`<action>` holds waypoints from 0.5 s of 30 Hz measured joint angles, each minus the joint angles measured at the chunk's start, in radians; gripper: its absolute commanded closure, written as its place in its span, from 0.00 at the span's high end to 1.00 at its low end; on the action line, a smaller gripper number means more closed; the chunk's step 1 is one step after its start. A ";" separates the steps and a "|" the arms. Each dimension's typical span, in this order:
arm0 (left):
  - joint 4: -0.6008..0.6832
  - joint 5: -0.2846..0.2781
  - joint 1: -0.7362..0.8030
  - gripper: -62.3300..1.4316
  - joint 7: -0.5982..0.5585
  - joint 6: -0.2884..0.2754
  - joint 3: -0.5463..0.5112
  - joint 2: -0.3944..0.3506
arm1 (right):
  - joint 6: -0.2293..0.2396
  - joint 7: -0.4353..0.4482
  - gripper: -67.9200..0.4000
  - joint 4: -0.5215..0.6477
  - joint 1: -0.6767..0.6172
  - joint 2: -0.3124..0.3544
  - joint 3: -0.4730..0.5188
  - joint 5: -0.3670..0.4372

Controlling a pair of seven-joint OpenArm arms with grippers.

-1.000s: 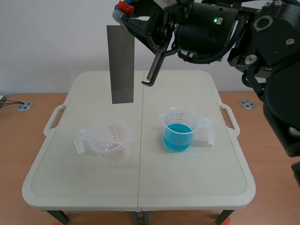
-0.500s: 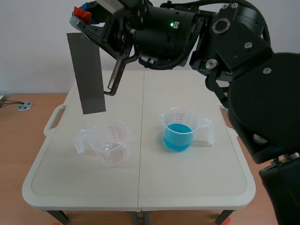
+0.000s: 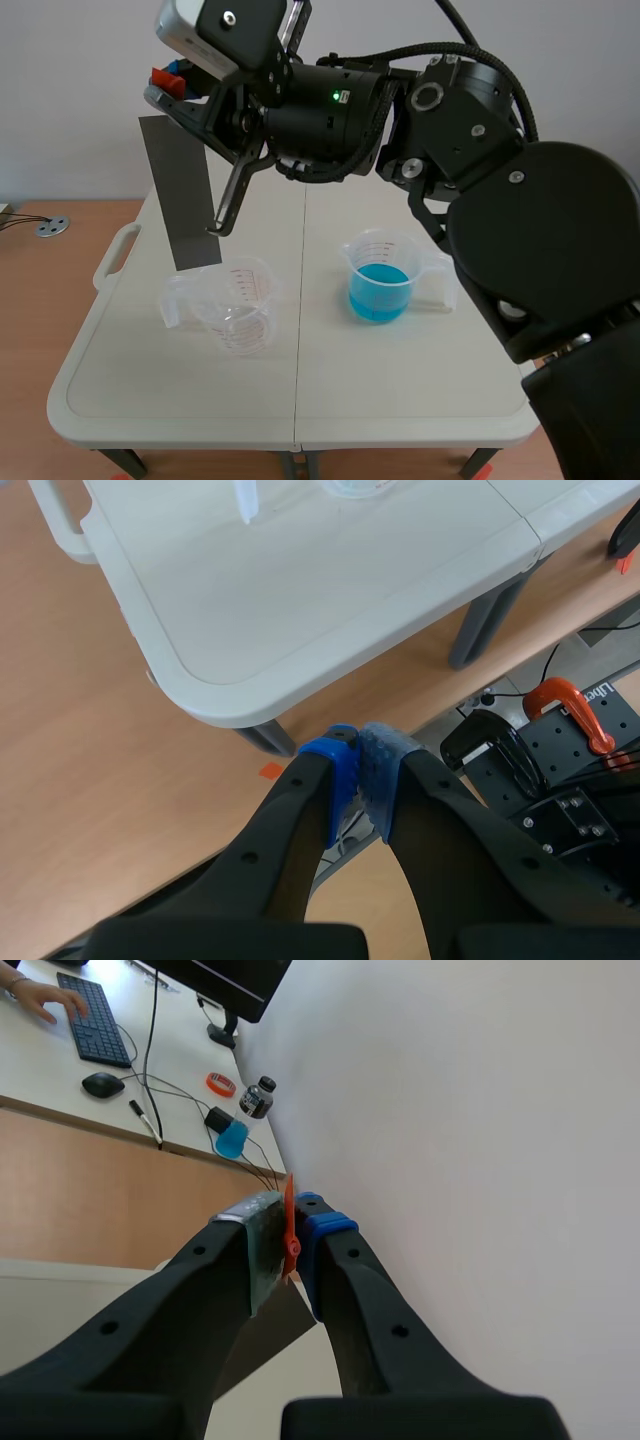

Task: Hold the metal plate by the orange handle, dip it into the blue solution, take it out and point at it, then put the plate back in the beaker on the left.
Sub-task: 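Put the plate into the left beaker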

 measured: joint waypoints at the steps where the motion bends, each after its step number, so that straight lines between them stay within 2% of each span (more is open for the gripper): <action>1: 0.000 0.000 0.000 0.05 0.000 0.000 0.000 0.000 | 0.000 0.000 0.02 -0.005 0.000 0.000 0.000 0.000; 15: 0.000 0.000 0.000 0.05 0.003 0.000 0.000 0.000 | 0.000 0.000 0.02 -0.096 0.000 0.000 0.000 0.000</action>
